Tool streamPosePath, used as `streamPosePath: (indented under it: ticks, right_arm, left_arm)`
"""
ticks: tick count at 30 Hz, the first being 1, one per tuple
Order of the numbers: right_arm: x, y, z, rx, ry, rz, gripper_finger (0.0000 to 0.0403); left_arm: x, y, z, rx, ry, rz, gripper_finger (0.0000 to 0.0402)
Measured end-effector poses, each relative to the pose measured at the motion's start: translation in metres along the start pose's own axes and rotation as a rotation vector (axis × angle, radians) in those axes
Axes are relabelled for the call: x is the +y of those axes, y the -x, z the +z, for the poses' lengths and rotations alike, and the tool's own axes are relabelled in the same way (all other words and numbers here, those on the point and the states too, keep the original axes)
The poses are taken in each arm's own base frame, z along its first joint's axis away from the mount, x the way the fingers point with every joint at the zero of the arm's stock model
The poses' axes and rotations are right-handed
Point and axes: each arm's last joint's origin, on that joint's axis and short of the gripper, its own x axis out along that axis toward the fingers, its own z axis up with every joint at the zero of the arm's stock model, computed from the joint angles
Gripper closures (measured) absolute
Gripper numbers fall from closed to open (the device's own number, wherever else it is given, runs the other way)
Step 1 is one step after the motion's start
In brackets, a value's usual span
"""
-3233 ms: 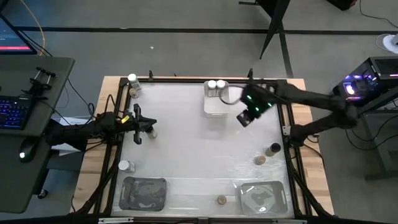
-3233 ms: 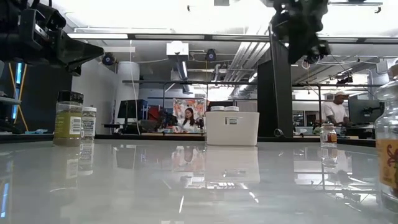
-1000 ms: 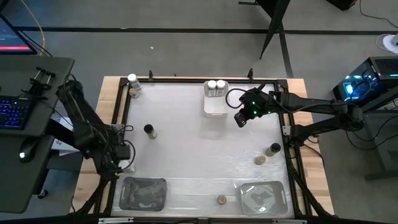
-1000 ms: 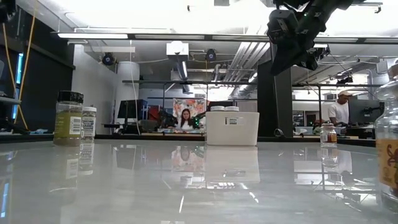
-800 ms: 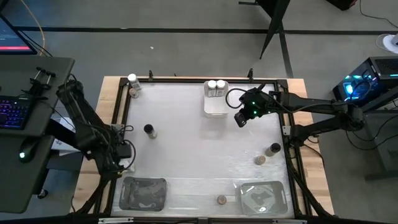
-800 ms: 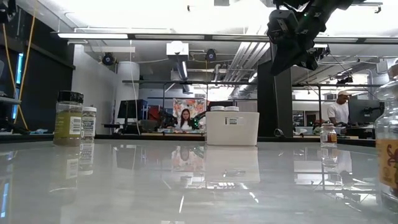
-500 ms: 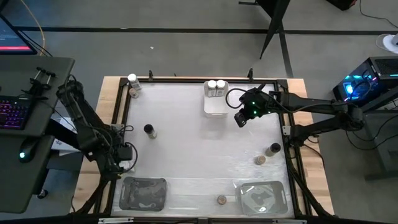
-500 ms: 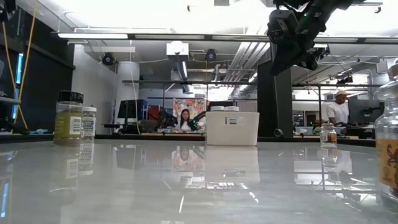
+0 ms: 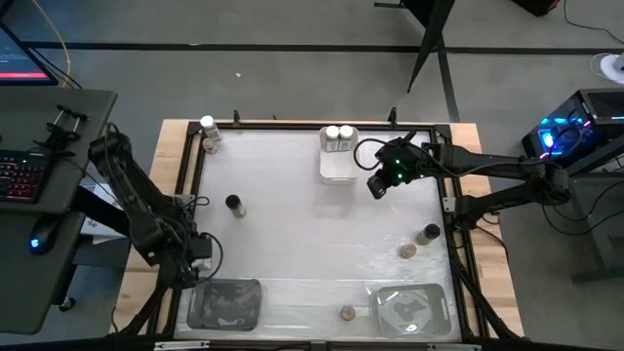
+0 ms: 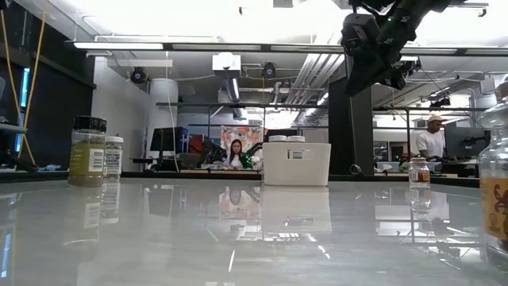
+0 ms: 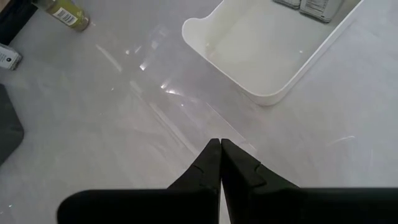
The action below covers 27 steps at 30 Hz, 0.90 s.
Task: Sort spices by type
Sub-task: Put the bottom white seasoning bottle into the white bin
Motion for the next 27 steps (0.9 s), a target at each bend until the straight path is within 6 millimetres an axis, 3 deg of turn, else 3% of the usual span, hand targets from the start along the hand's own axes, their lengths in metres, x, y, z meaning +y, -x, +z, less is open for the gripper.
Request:
streamPosePath:
  ticks: [10, 14, 18, 21, 24, 27]
  right_arm:
    - [0.0, 0.0, 0.0, 0.0, 0.018, 0.0, 0.0403]
    - [0.0, 0.0, 0.0, 0.0, 0.018, 0.0, 0.0403]
    - [0.0, 0.0, 0.0, 0.0, 0.022, 0.0, 0.0403]
    - [0.0, 0.0, 0.0, 0.0, 0.026, 0.0, 0.0403]
    - [0.0, 0.0, 0.0, 0.0, 0.026, 0.0, 0.0403]
    - [0.0, 0.0, 0.0, 0.001, 0.026, 0.0, 0.0403]
  left_arm:
    - [-0.003, -0.004, 0.001, -0.001, 0.031, 0.017, 0.0115]
    - [-0.003, -0.004, 0.001, -0.001, 0.01, 0.018, 0.0158]
    - [-0.002, -0.003, 0.001, 0.002, -0.008, 0.017, 0.0229]
    - [-0.002, -0.001, 0.001, 0.005, -0.007, 0.003, 0.0232]
    - [0.001, 0.011, 0.001, 0.0, -0.008, -0.041, 0.0232]
    - [0.004, 0.037, 0.005, -0.045, -0.003, -0.146, 0.0232]
